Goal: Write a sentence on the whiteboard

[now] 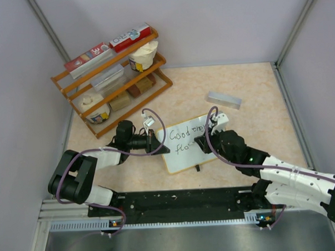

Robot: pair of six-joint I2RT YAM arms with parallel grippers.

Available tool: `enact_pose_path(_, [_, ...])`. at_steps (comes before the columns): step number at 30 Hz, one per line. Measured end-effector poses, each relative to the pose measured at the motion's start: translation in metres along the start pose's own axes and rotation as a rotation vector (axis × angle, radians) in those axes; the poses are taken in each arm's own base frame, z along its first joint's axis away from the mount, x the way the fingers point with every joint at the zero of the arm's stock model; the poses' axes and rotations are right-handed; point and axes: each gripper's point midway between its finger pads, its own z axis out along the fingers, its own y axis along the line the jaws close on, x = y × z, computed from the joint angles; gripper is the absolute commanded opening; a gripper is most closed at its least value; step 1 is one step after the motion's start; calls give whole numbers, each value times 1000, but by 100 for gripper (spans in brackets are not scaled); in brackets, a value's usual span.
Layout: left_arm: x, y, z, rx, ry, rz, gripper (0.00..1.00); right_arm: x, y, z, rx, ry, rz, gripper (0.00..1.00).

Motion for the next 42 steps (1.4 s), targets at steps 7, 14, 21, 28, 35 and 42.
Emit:
enact_pose_path(7, [0,0,0,0,0,0,0,3,0,-1,-1,7,6,0])
enact_pose_path(14, [0,0,0,0,0,0,0,9,-2,-3,-4,21,9,0])
enact_pose_path(21, [0,0,0,0,0,0,0,10,-3,-4,-1,24,7,0])
enact_pose_path(28, [0,0,0,0,0,0,0,9,-5,-4,11,18,6,0])
enact_pose_path(35, [0,0,0,0,0,1,0,7,-6,-4,18,12,4,0])
enact_pose_path(42, [0,0,0,0,0,0,0,4,-7,-4,26,2,2,0])
